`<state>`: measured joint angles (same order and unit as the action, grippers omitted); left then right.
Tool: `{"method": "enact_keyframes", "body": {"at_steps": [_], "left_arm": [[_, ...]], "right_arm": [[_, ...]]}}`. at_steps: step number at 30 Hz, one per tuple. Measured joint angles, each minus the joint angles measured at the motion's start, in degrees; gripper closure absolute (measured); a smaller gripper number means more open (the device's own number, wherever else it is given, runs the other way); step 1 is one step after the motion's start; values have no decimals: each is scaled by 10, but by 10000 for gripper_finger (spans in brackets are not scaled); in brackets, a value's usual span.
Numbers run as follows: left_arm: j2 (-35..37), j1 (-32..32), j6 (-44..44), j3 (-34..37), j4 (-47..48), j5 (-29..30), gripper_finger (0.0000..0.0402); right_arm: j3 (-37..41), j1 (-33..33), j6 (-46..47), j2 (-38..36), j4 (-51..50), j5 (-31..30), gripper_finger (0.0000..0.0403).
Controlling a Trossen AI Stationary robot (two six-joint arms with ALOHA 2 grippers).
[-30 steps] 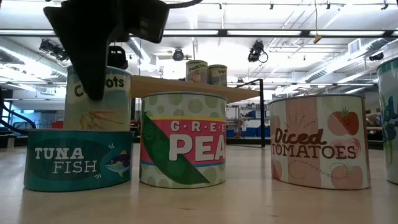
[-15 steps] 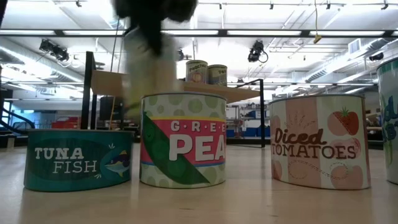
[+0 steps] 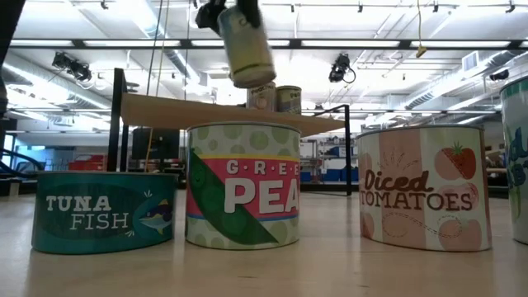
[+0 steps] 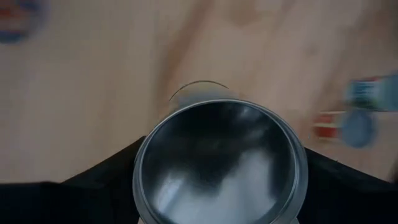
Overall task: Pick and place cans onto a shelf
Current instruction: Put the canned carrots on the shelf
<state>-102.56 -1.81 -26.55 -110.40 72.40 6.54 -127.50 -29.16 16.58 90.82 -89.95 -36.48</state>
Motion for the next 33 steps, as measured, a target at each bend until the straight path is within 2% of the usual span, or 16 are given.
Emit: {"method": "enact_keyframes", "body": {"at_steps": [3, 7, 11, 18, 26, 33], "left_arm": [[-1, -44, 39, -19, 11, 5, 94], [-1, -104, 107, -33, 24, -26, 94], [-1, -162, 162, -33, 35, -66, 94], [-1, -239, 272, -33, 41, -66, 94], [-2, -306, 357, -9, 42, -114, 94], [-3, -314, 403, 21, 11, -95, 94]], "right_arm": [[34, 1, -2, -14, 0, 0, 30], [106, 18, -1, -45, 16, 2, 30], [189, 47, 12, -88, 71, 17, 30], [297, 109, 14, -157, 162, 46, 30], [335, 155, 13, -180, 213, 68, 30], [335, 170, 9, -178, 231, 77, 30]]}}
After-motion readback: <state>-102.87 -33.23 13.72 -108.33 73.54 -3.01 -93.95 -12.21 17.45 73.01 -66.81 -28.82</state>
